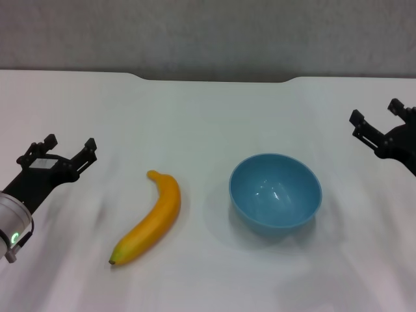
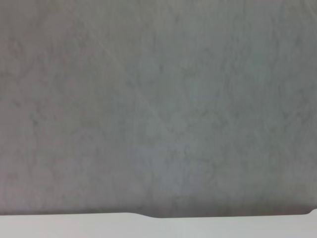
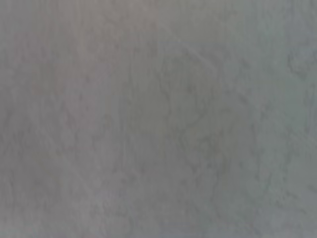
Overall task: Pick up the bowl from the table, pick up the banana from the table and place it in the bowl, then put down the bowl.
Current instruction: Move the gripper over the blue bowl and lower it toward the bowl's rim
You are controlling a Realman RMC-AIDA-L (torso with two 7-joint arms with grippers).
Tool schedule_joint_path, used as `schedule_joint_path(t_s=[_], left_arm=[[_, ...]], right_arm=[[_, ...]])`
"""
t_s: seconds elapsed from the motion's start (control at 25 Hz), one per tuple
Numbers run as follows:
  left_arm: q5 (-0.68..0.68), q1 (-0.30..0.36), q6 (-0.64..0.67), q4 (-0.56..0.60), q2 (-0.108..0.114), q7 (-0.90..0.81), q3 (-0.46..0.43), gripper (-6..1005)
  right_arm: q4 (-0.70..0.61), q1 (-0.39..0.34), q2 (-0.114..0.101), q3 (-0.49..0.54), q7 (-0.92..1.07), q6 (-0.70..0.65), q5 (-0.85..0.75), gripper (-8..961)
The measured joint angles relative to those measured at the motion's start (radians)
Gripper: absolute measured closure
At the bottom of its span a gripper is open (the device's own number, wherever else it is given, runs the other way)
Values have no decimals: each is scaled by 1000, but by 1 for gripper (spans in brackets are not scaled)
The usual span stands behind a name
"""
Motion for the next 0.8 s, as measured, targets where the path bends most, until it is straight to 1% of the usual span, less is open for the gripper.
schedule_joint_path(t_s=[0.24,0.36,0.56,0.68,0.72,0.76,0.8], left_arm=[[4,-3,17,12,-1,1,-1,108],[2,-7,39,12,-1,1,3,108],[3,-8,38,8,-1,-7,13,108],[5,-8,37,-7,-2,-27,51,108],[6,-6,45,-32,2,-59,86,109],[6,-6,45,-32,2,-59,86,109],[7,-2,52,-55,5,-79,104,109]], right_arm=[[3,-2,2,-10,-1,73,-6,48],[3,-2,4,-10,0,75,-6,49],[1,0,3,-22,1,76,-4,49],[-4,-2,3,-24,21,74,-3,49],[-5,-2,2,-27,33,73,-5,49],[-7,-2,1,-30,48,73,-6,49],[-12,-2,-1,-36,62,71,-7,49]])
